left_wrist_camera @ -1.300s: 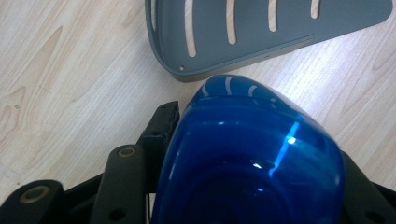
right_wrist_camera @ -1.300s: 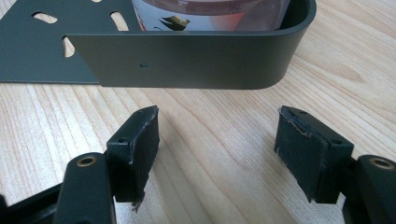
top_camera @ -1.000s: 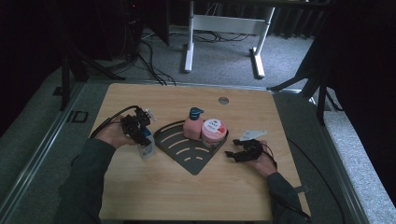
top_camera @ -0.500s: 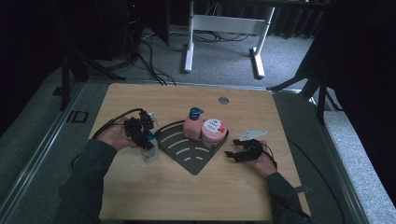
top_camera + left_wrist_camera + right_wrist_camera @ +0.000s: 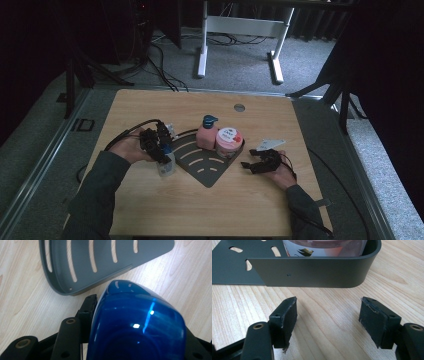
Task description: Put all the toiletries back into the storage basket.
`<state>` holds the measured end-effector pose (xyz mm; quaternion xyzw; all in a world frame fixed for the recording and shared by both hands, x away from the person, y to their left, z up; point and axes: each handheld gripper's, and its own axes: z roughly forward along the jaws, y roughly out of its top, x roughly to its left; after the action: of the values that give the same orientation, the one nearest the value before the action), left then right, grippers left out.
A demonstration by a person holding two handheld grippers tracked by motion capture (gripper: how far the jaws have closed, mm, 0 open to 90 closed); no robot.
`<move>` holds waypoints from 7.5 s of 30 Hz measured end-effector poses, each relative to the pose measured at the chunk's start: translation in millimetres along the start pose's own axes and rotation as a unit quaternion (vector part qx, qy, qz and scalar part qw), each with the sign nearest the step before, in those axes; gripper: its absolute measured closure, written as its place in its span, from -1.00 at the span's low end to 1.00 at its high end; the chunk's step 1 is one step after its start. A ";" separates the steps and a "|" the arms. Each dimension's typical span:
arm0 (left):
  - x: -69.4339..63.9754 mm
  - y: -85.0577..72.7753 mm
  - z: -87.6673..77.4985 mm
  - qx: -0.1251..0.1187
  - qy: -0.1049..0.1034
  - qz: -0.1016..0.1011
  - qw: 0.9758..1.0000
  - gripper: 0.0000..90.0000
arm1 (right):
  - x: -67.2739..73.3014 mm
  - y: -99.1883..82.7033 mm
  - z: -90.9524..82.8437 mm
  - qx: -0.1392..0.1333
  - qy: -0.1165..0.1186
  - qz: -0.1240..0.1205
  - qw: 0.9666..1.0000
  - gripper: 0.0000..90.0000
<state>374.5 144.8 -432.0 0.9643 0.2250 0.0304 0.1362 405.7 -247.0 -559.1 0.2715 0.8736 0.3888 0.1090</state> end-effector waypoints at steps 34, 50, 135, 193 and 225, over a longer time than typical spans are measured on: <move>-38.0 32.7 7.1 -0.016 -0.029 0.065 0.997 0.22 | -0.1 0.0 0.0 0.000 0.000 -0.001 1.000 -0.33; -52.3 56.3 10.5 -0.030 -0.043 0.092 0.994 0.22 | 0.1 0.0 0.0 0.001 -0.001 -0.001 1.000 -0.33; 12.6 77.5 4.2 -0.058 0.047 -0.055 0.996 0.22 | -0.5 0.0 0.0 -0.001 0.001 0.000 1.000 -0.33; 56.0 76.1 22.9 -0.075 0.080 -0.163 0.981 0.22 | -0.9 0.2 0.1 -0.001 0.004 0.000 1.000 -0.33; 58.4 89.1 28.4 -0.092 0.080 -0.171 0.978 0.22 | -0.4 0.7 0.7 0.000 0.004 0.001 1.000 -0.33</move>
<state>468.1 86.8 -434.9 0.8892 0.3932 0.1040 0.2095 406.6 -246.4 -559.1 0.2706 0.8739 0.3900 0.1052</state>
